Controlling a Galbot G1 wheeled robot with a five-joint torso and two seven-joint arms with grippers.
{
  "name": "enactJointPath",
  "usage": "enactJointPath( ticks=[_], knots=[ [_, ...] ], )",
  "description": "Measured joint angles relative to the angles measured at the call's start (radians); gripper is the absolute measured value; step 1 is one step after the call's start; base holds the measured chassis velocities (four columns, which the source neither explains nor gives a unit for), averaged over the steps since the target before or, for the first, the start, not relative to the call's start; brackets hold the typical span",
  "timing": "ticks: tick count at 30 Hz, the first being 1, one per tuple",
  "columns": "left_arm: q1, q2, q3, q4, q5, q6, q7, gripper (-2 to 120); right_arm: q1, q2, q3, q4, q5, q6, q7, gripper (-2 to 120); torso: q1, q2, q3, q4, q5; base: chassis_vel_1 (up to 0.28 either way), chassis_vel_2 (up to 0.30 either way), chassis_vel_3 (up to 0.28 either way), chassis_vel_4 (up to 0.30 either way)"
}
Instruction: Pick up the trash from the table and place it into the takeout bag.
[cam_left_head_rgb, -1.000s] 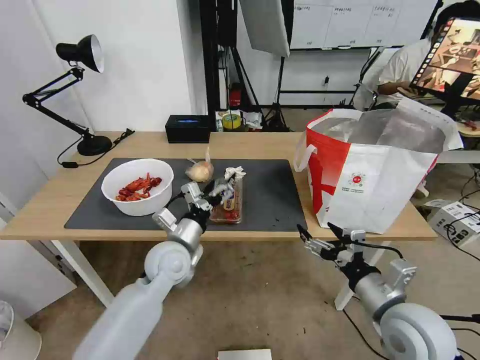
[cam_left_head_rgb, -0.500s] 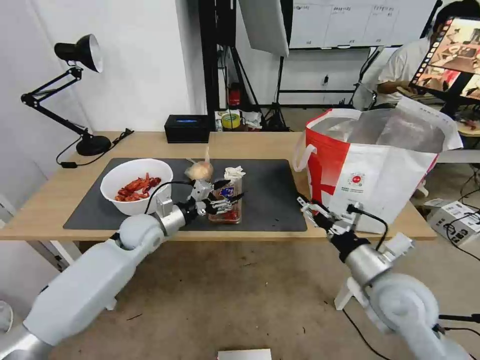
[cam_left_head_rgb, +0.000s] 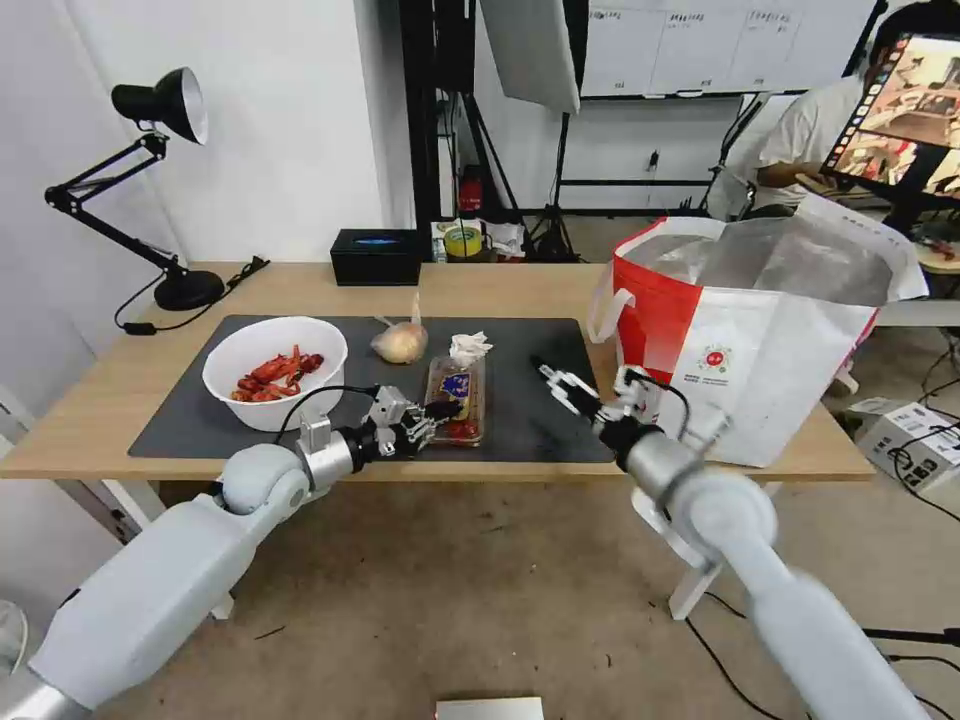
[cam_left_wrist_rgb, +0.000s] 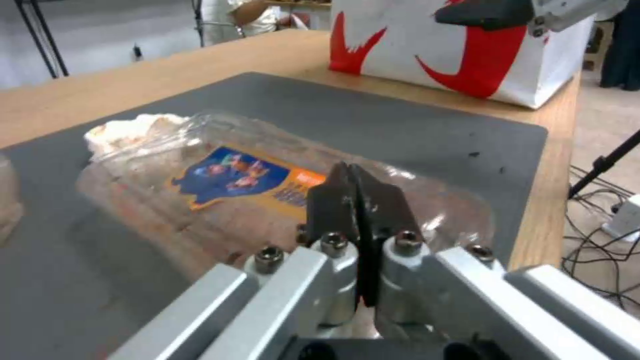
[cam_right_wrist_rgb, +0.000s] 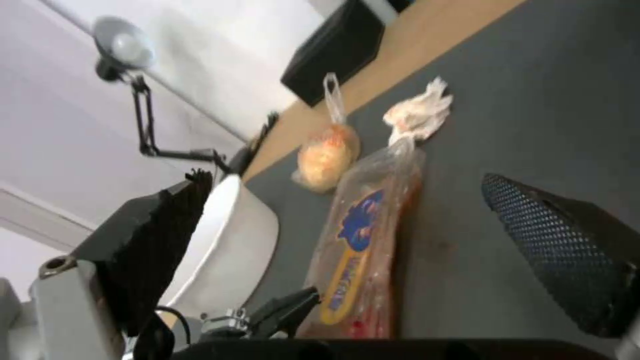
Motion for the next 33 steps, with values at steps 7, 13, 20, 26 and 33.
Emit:
enactJointPath(
  ticks=[7, 13, 20, 26, 33],
  knots=[
    [0.036, 0.012, -0.033, -0.003, -0.001, -0.013, 0.011, 0, 0.126, 0.046, -0.067, -0.070, 0.069, -0.124, 0.155, 100, 0.000, 0.000, 0.000, 0.0002, 0.0001, 0.000, 0.000, 0.000, 0.000],
    [0.049, 0.024, -0.050, -0.009, -0.012, -0.025, 0.030, 0, 0.199, 0.074, -0.082, -0.116, 0.142, -0.234, 0.227, 100, 0.000, 0.000, 0.000, 0.0000, 0.0001, 0.000, 0.000, 0.000, 0.000],
    [0.066, 0.019, -0.056, -0.014, -0.019, -0.032, 0.054, 0, 0.281, 0.122, -0.126, -0.221, 0.192, -0.294, 0.266, 100, 0.000, 0.000, 0.000, 0.0000, 0.0000, 0.000, 0.000, 0.000, 0.000],
    [0.069, 0.010, -0.056, -0.009, -0.019, -0.038, 0.065, 0, 0.337, 0.164, -0.160, -0.295, 0.192, -0.313, 0.274, 100, 0.000, 0.000, 0.000, 0.0000, 0.0001, 0.000, 0.000, 0.000, 0.000],
    [0.074, 0.011, -0.060, -0.006, -0.019, -0.044, 0.076, 0, 0.386, 0.190, -0.192, -0.350, 0.192, -0.331, 0.281, 100, 0.000, 0.000, 0.000, 0.0000, 0.0001, 0.000, 0.000, 0.000, 0.000]
  ],
)
